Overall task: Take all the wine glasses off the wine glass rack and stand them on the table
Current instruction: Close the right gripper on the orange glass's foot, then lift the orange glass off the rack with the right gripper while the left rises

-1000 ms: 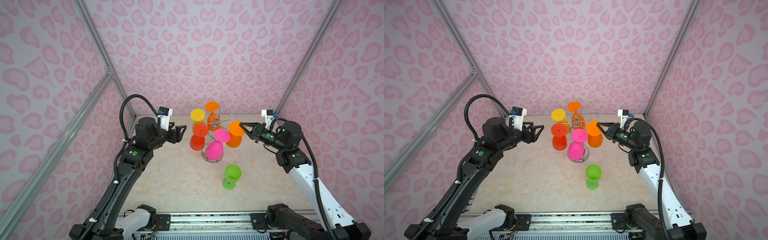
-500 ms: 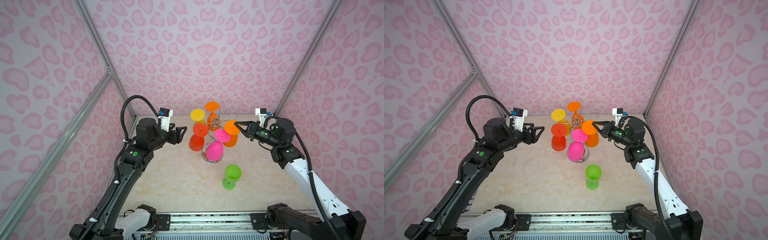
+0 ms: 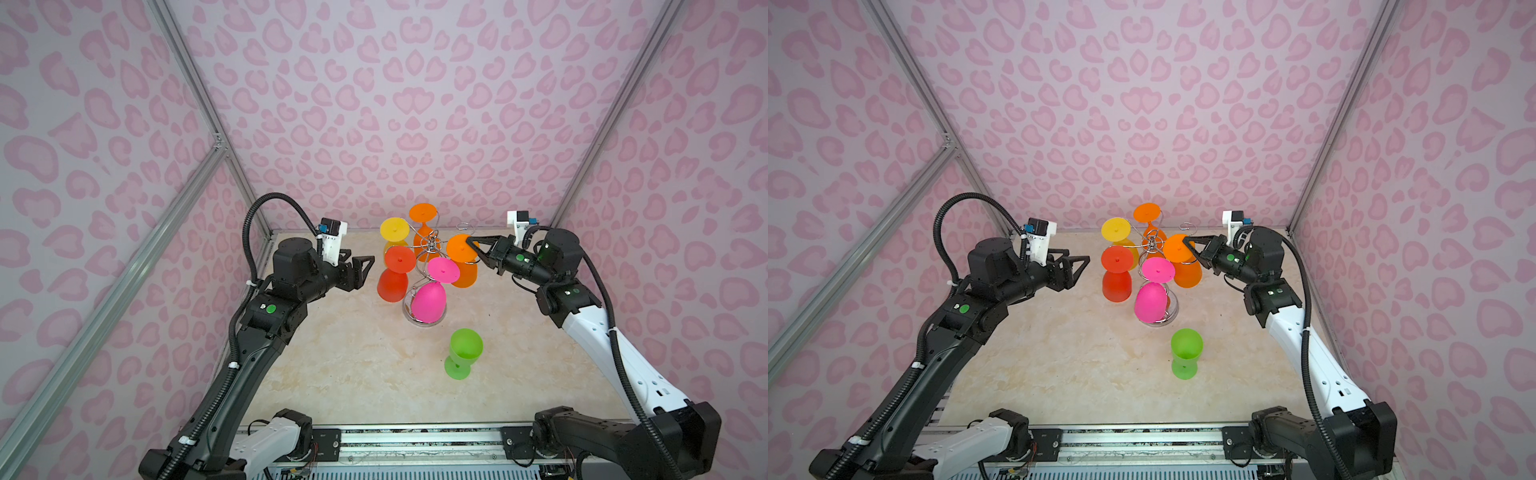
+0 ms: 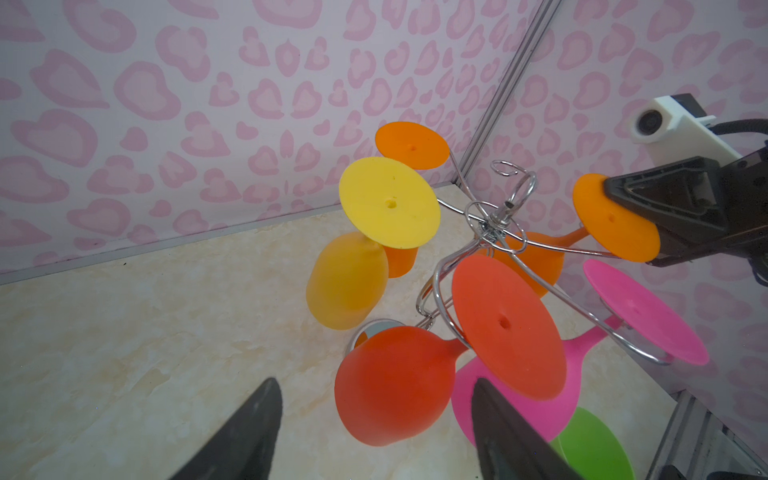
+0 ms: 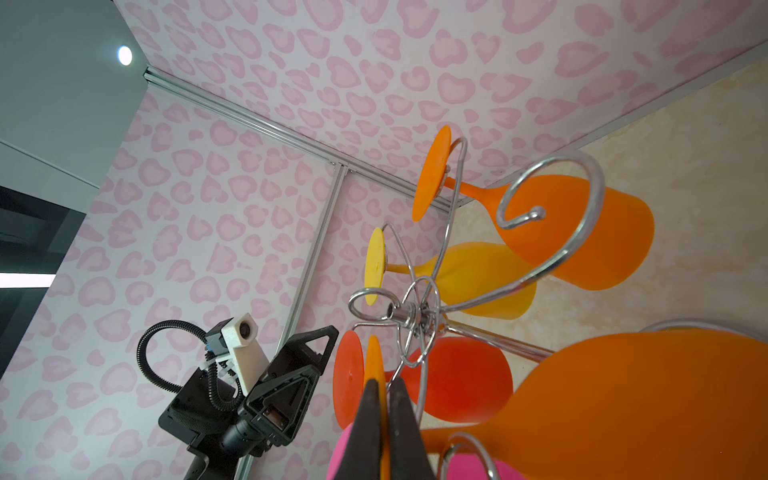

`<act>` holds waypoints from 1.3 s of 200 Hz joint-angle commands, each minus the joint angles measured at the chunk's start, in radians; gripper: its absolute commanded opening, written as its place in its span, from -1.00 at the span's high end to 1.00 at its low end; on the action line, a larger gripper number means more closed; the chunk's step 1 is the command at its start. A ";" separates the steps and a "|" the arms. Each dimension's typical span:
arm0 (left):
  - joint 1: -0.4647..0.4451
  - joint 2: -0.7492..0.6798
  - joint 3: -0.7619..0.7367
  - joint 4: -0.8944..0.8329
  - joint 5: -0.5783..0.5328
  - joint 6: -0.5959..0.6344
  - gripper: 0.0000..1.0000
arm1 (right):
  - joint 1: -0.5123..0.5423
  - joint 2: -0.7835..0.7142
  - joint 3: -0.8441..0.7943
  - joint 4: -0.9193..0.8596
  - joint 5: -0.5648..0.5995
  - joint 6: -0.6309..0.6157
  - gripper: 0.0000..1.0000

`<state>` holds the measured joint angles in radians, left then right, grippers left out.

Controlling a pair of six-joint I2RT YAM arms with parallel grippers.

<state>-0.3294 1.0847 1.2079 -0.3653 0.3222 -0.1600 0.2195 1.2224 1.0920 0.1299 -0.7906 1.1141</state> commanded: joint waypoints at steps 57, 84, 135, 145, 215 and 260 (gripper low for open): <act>0.000 -0.014 -0.011 0.016 0.017 0.001 -0.48 | -0.054 -0.004 -0.001 0.068 -0.015 0.001 1.00; 0.001 -0.011 -0.010 0.016 0.021 0.001 -0.48 | -0.085 -0.024 -0.007 0.063 -0.022 0.003 1.00; 0.001 -0.006 -0.001 0.020 0.026 -0.001 -0.48 | -0.149 -0.089 -0.034 0.023 -0.038 -0.003 1.00; 0.001 -0.005 0.001 0.022 0.026 -0.002 -0.48 | -0.168 -0.108 -0.042 0.011 -0.043 -0.003 1.00; 0.001 -0.026 0.025 0.103 0.042 -0.036 -0.46 | -0.350 -0.263 0.011 -0.120 -0.044 -0.056 1.00; 0.001 -0.039 0.024 0.291 0.211 -0.111 -0.47 | -0.356 -0.280 0.104 -0.021 -0.015 -0.019 1.00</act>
<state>-0.3294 1.0485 1.2217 -0.2337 0.4221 -0.2173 -0.1345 0.9424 1.1625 0.0219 -0.8276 1.0782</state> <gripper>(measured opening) 0.732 0.049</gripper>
